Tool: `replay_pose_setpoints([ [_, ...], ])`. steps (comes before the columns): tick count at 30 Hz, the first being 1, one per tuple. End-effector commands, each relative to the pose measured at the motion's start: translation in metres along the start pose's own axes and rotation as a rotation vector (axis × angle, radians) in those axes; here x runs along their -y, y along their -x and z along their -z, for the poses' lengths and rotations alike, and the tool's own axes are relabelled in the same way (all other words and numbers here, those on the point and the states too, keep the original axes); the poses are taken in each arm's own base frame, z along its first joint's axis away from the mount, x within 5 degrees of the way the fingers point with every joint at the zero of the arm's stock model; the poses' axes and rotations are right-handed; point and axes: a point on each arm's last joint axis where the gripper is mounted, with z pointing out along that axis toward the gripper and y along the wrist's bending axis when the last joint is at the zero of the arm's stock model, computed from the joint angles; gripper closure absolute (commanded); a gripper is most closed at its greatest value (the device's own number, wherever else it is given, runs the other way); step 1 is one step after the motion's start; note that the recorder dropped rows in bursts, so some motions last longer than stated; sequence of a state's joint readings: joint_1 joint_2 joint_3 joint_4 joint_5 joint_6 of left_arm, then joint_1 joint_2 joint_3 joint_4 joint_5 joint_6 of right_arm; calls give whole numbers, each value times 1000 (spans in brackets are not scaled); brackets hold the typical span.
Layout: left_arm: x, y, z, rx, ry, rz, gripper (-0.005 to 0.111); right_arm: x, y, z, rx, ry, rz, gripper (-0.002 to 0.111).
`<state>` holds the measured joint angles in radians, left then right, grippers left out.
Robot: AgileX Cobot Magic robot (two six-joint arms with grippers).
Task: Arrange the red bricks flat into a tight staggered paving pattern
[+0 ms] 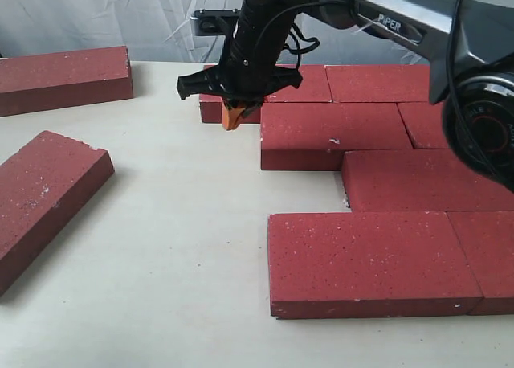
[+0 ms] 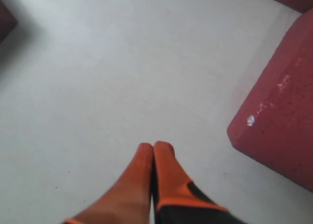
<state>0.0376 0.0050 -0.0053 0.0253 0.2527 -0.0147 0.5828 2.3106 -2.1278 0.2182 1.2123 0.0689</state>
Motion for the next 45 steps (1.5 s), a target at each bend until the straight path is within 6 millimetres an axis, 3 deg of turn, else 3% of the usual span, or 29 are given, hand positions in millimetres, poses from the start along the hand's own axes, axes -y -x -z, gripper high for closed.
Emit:
replay_pose_setpoints([
  [1, 0, 0, 0, 14, -1, 2, 107, -2, 0, 24, 40, 2, 25, 109],
  [8, 0, 0, 0, 14, -1, 2, 107, -7, -14, 55, 56, 3, 56, 109],
  [13, 0, 0, 0, 14, -1, 2, 107, 12, -43, 70, 0, -54, 38, 109],
  [17, 0, 0, 0, 14, -1, 2, 107, 34, -62, 90, 48, -70, -21, 109],
  [25, 0, 0, 0, 14, -1, 2, 107, 105, -100, 139, 195, -136, -211, 109],
  [30, 0, 0, 0, 14, -1, 2, 107, 129, -114, 167, 246, -205, -250, 109],
  [35, 0, 0, 0, 14, -1, 2, 107, 130, -118, 179, 270, -244, -237, 109],
  [45, 0, 0, 0, 14, -1, 2, 107, 130, -117, 177, 266, -230, -244, 109],
])
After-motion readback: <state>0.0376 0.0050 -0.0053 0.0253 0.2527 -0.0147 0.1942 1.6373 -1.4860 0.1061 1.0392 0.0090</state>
